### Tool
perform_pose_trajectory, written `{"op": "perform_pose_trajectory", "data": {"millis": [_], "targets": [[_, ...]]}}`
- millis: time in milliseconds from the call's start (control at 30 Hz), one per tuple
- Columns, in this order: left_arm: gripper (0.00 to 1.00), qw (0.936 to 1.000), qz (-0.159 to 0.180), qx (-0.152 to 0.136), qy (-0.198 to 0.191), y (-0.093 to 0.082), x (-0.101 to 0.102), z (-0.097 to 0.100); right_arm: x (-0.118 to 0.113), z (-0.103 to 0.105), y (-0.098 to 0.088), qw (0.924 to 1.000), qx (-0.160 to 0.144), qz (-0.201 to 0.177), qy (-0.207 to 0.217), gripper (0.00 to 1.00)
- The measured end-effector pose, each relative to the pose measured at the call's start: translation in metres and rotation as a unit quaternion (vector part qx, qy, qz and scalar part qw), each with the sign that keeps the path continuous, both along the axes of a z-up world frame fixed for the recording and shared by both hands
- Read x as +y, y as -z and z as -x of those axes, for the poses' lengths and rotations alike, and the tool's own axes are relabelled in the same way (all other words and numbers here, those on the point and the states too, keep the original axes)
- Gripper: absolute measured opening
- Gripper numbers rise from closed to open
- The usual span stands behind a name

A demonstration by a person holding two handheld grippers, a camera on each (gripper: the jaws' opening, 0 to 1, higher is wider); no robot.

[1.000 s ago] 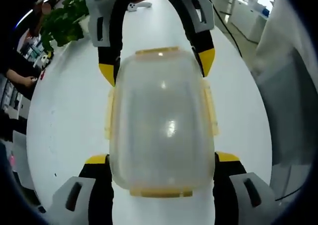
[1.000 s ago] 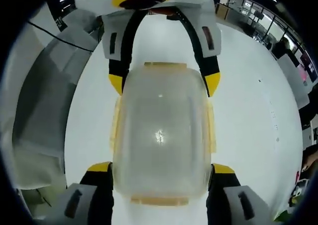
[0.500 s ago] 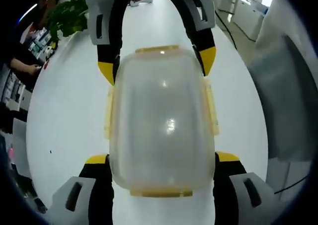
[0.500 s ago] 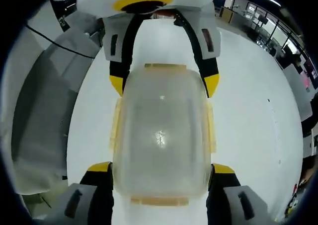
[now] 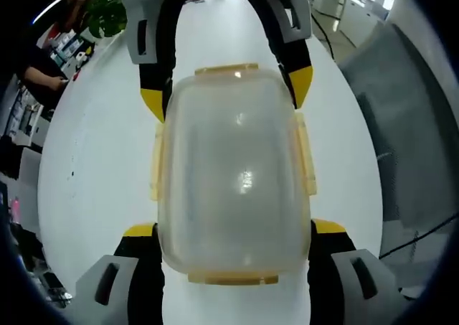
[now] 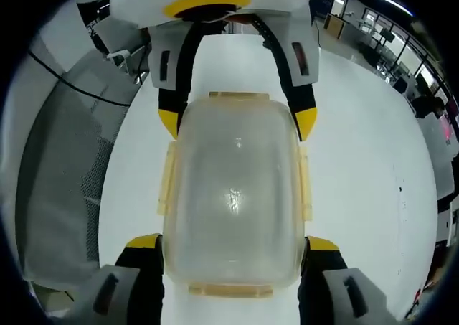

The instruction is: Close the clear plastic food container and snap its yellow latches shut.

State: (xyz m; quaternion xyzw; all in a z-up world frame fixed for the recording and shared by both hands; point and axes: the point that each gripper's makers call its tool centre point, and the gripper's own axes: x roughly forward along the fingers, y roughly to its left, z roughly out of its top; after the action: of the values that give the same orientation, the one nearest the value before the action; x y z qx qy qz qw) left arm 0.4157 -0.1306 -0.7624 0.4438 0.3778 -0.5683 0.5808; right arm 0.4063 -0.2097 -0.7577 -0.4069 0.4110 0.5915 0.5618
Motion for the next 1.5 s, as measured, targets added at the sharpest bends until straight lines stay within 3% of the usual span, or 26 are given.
{"op": "perform_pose_trajectory", "data": {"millis": [167, 367, 1200, 1500], "targets": [[0.81, 1.0000, 0.006, 0.000, -0.002, 0.000, 0.017, 0.000, 0.016, -0.001, 0.002, 1.0000, -0.001, 0.009, -0.003, 0.77], [0.81, 1.0000, 0.008, 0.000, 0.000, 0.001, 0.017, -0.007, 0.016, -0.009, 0.002, 0.9999, 0.001, 0.015, -0.004, 0.77], [0.81, 1.0000, -0.001, 0.005, 0.001, 0.001, 0.023, -0.088, 0.022, -0.088, 0.001, 0.9998, 0.004, 0.019, -0.007, 0.77], [0.82, 1.0000, -0.005, 0.006, 0.000, 0.000, 0.024, -0.090, 0.022, -0.091, 0.000, 0.9997, 0.005, 0.020, -0.010, 0.78]]}}
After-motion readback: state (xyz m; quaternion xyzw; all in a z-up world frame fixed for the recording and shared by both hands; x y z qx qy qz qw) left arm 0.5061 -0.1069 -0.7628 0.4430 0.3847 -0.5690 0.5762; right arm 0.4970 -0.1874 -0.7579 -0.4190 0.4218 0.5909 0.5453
